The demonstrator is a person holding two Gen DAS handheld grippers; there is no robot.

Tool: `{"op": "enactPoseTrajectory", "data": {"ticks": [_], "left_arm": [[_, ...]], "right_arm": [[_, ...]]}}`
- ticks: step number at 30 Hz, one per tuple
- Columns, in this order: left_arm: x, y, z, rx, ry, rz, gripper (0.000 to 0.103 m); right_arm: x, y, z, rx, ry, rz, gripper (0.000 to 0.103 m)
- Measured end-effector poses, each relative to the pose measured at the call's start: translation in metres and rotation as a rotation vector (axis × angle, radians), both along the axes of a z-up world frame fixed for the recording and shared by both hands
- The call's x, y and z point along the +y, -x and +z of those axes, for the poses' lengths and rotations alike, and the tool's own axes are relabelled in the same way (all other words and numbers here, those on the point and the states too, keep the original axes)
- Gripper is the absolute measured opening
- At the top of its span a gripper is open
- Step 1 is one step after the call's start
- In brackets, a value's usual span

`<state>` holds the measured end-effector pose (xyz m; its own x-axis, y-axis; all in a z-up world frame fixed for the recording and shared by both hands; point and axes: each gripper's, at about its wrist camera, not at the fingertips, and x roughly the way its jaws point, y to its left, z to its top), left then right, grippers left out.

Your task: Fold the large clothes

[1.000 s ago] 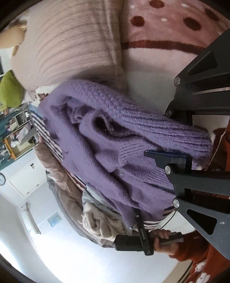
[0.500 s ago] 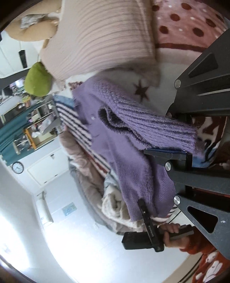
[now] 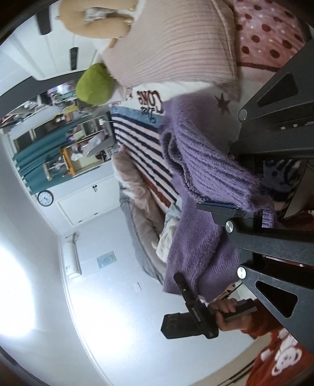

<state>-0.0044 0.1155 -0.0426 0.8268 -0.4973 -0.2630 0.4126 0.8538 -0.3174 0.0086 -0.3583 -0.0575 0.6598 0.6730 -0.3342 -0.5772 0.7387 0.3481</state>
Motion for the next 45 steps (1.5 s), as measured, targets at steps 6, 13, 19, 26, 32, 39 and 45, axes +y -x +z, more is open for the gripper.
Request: {"op": "enactPoseTrajectory", "data": {"ticks": [6, 13, 19, 26, 32, 39, 45], "left_arm": [[0.012, 0.015, 0.02, -0.032, -0.031, 0.011, 0.015], [0.026, -0.073, -0.009, 0.123, -0.067, 0.162, 0.016], [0.037, -0.187, -0.044, 0.292, -0.08, 0.246, 0.018], [0.034, -0.307, -0.1, 0.494, -0.144, 0.294, 0.023], [0.03, -0.346, -0.135, 0.565, -0.171, 0.303, 0.065], [0.017, -0.31, -0.107, 0.498, -0.214, 0.123, 0.07], [-0.019, -0.263, -0.088, 0.44, -0.316, -0.063, 0.062]], "right_arm": [[0.013, 0.031, 0.028, -0.053, 0.039, 0.03, 0.008], [0.01, -0.048, 0.018, 0.043, 0.067, -0.031, 0.008], [0.012, -0.17, -0.005, 0.193, 0.115, -0.074, 0.008], [0.014, -0.309, -0.065, 0.392, 0.179, -0.172, 0.008], [0.021, -0.362, -0.121, 0.497, 0.218, -0.208, 0.011], [0.023, -0.373, -0.123, 0.527, 0.236, -0.162, 0.03], [0.028, -0.327, -0.081, 0.367, 0.265, -0.169, 0.092]]}}
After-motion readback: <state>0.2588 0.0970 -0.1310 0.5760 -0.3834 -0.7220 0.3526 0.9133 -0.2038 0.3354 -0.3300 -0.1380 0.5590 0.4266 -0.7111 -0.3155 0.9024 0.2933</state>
